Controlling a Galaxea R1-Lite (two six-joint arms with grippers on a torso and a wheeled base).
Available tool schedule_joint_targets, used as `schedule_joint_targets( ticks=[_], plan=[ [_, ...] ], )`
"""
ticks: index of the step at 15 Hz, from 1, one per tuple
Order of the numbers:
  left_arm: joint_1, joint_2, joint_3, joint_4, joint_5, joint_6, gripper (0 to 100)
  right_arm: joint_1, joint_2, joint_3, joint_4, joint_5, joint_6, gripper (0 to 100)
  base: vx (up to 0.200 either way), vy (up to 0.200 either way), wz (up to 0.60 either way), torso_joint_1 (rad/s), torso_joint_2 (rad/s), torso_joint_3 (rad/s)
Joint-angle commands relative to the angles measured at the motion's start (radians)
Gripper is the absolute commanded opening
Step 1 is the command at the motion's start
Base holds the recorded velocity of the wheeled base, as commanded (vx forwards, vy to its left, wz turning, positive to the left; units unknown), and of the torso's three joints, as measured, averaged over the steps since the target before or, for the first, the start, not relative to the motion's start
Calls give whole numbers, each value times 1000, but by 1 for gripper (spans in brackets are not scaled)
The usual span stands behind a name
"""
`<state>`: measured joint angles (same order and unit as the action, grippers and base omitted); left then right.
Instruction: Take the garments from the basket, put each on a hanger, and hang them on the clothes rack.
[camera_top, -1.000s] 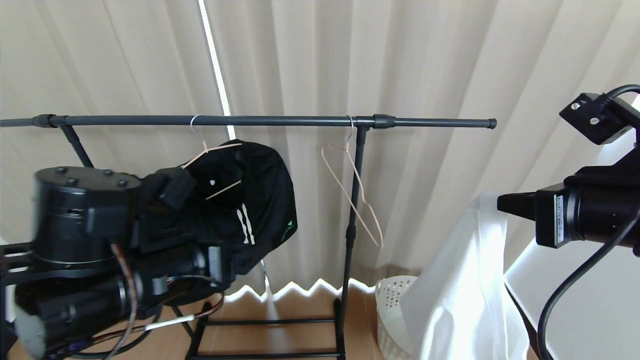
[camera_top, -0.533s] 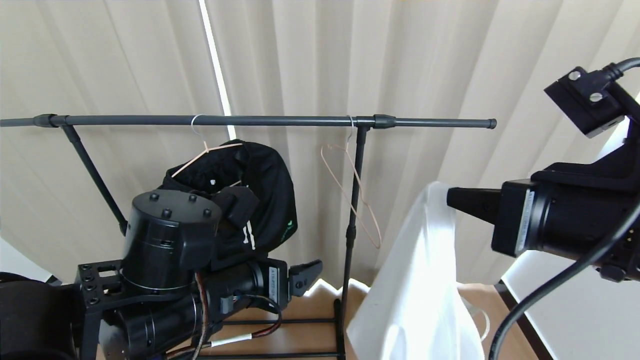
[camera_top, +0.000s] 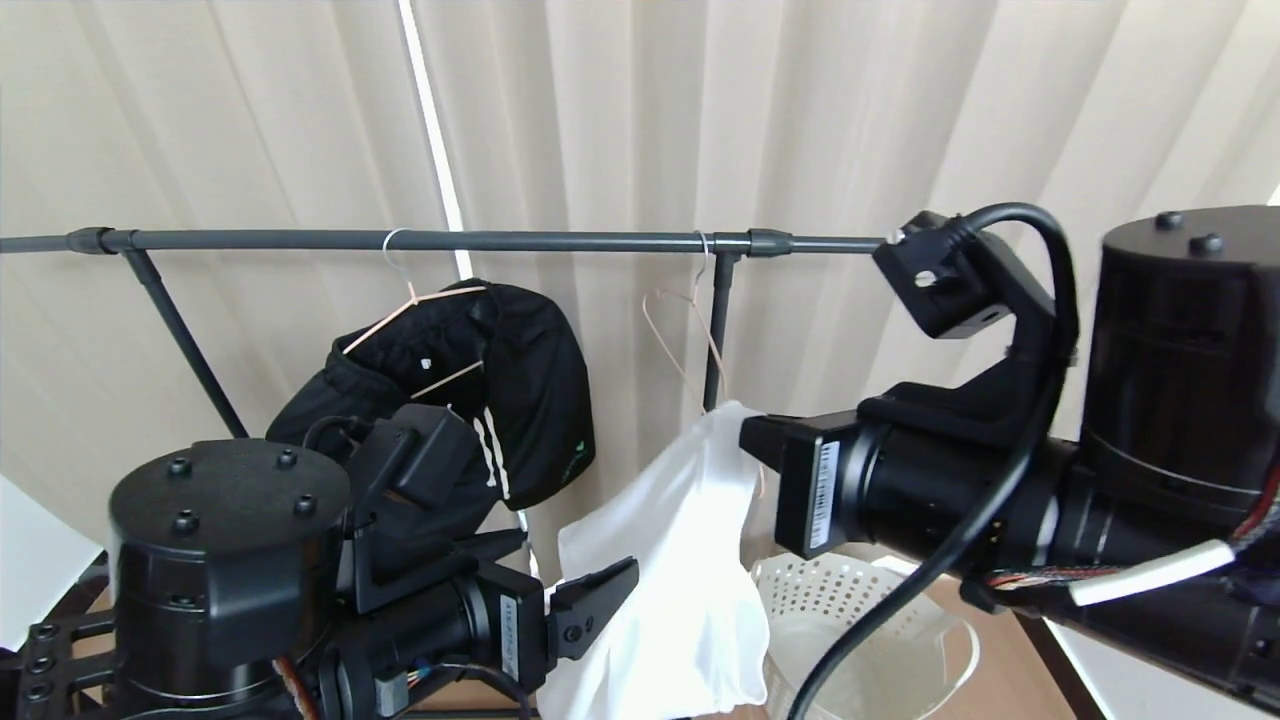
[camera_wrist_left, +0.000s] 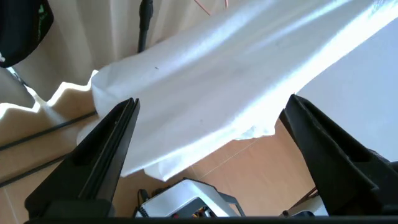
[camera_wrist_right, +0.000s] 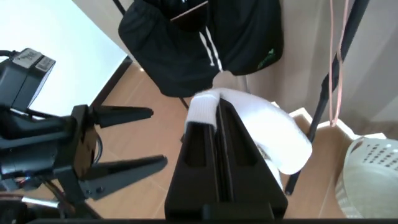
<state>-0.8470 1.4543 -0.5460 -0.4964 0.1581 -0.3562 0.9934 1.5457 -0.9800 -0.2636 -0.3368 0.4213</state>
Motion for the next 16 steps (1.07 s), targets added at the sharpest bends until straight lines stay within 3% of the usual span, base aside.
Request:
schedule_joint_targets(
  ticks=[1, 3, 5, 6, 7, 11, 16],
  plan=[
    [0, -37, 18, -1, 3, 0, 100, 19, 135, -83, -22, -42, -58, 0, 0, 0, 0, 0, 0, 0],
    [2, -40, 14, -1, 8, 0, 100, -15, 215, -154, -45, -88, -50, 0, 0, 0, 0, 0, 0, 0],
    [2, -31, 4, -1, 9, 0, 100, -21, 249, -157, -117, -142, -9, 0, 0, 0, 0, 0, 0, 0],
    [2, -12, -5, -2, 11, -1, 100, -12, 261, -152, -144, -217, 2, 0, 0, 0, 0, 0, 0, 0],
    [2, 9, -14, -1, 12, -3, 100, 1, 261, -152, -143, -246, -1, 0, 0, 0, 0, 0, 0, 0],
    [0, 123, -46, -71, 83, -30, 100, 1, 263, -151, -143, -255, 2, 0, 0, 0, 0, 0, 0, 0],
    [-4, 261, -129, -148, 116, -32, 100, -2, 261, -144, -146, -274, 2, 0, 0, 0, 0, 0, 0, 0]
  ],
)
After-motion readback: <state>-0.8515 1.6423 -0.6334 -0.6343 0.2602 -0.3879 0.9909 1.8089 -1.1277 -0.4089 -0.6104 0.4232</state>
